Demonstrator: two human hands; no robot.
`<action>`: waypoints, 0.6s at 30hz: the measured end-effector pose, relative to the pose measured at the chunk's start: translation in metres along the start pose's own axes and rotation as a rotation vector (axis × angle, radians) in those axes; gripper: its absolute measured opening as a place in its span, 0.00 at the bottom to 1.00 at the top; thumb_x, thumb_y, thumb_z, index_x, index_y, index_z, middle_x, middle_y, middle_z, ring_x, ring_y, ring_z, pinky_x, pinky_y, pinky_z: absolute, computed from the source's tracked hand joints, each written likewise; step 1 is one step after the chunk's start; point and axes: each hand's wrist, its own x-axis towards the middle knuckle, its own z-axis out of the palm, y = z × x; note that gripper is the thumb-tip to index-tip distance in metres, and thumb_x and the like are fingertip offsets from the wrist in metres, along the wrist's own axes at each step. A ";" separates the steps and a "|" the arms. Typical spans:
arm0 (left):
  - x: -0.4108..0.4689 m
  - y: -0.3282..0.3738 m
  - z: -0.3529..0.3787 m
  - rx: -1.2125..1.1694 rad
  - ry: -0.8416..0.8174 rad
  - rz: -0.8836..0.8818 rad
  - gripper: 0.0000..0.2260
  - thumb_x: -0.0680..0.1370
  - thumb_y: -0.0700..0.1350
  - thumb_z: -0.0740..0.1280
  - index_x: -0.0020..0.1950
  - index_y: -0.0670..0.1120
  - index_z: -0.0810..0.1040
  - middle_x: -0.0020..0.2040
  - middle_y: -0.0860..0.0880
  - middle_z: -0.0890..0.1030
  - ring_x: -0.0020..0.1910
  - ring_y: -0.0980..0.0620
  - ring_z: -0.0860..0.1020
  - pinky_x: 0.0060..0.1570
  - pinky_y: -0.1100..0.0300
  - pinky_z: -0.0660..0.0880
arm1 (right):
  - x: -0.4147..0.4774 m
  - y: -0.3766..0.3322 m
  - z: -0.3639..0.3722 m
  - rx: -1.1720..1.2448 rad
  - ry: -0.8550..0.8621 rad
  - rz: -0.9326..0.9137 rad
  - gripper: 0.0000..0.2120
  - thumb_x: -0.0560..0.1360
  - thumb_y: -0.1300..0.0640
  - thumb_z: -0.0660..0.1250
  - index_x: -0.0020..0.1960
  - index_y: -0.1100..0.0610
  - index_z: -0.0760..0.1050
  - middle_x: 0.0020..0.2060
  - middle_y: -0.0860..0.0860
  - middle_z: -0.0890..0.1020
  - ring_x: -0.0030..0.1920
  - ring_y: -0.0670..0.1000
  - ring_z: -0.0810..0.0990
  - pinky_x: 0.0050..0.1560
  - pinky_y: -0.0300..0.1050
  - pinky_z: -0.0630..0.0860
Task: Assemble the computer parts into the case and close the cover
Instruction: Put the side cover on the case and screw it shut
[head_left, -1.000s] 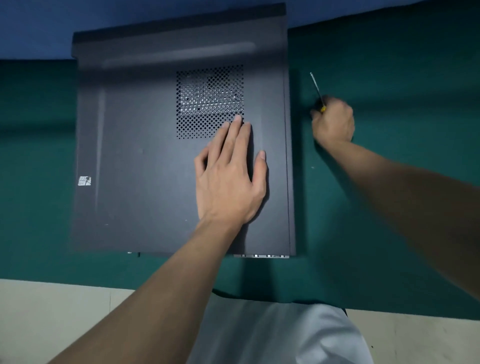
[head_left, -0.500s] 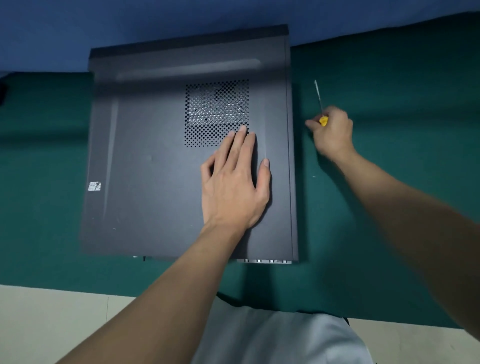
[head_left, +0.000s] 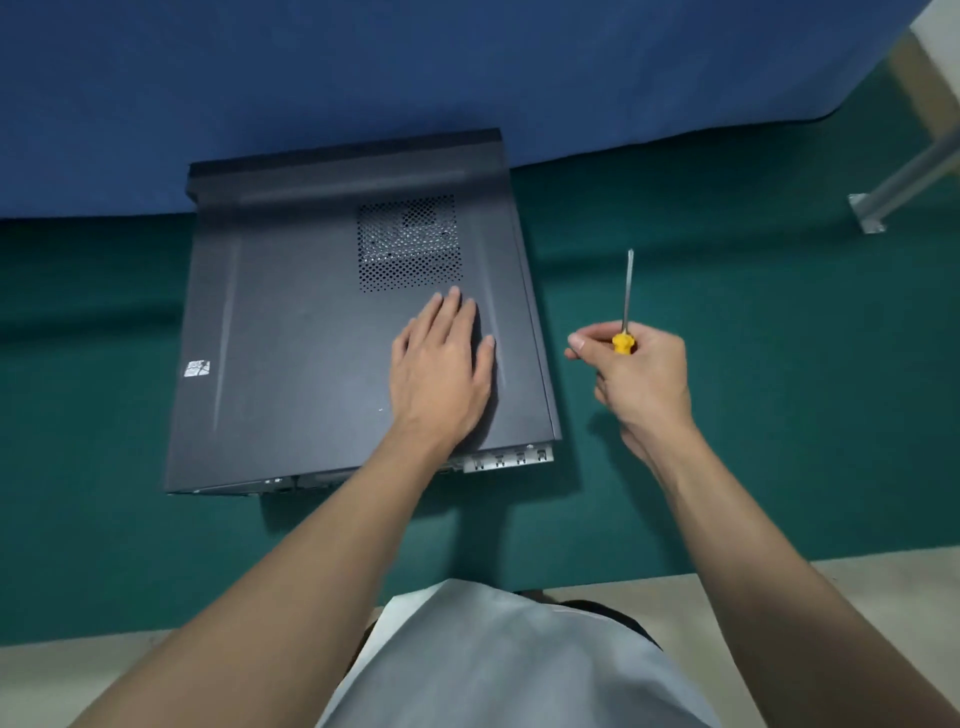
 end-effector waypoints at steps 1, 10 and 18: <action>-0.013 -0.004 -0.002 -0.001 -0.018 0.055 0.23 0.83 0.55 0.54 0.76 0.47 0.65 0.77 0.50 0.61 0.77 0.52 0.56 0.72 0.54 0.53 | -0.011 0.000 -0.003 0.009 -0.001 -0.010 0.03 0.70 0.57 0.74 0.39 0.52 0.81 0.36 0.50 0.85 0.22 0.41 0.69 0.29 0.39 0.63; -0.060 -0.047 -0.023 0.035 -0.119 0.395 0.34 0.72 0.66 0.64 0.72 0.46 0.72 0.74 0.48 0.68 0.76 0.48 0.61 0.73 0.50 0.59 | -0.083 0.024 0.005 -0.094 0.043 -0.184 0.06 0.71 0.58 0.74 0.39 0.47 0.82 0.35 0.45 0.84 0.26 0.40 0.73 0.31 0.35 0.68; -0.058 -0.037 -0.031 0.002 -0.185 0.318 0.31 0.74 0.64 0.66 0.73 0.50 0.70 0.76 0.52 0.65 0.76 0.53 0.59 0.74 0.53 0.56 | -0.096 0.042 0.008 -0.383 -0.022 -0.462 0.03 0.73 0.62 0.72 0.43 0.55 0.82 0.40 0.45 0.79 0.42 0.40 0.76 0.42 0.25 0.67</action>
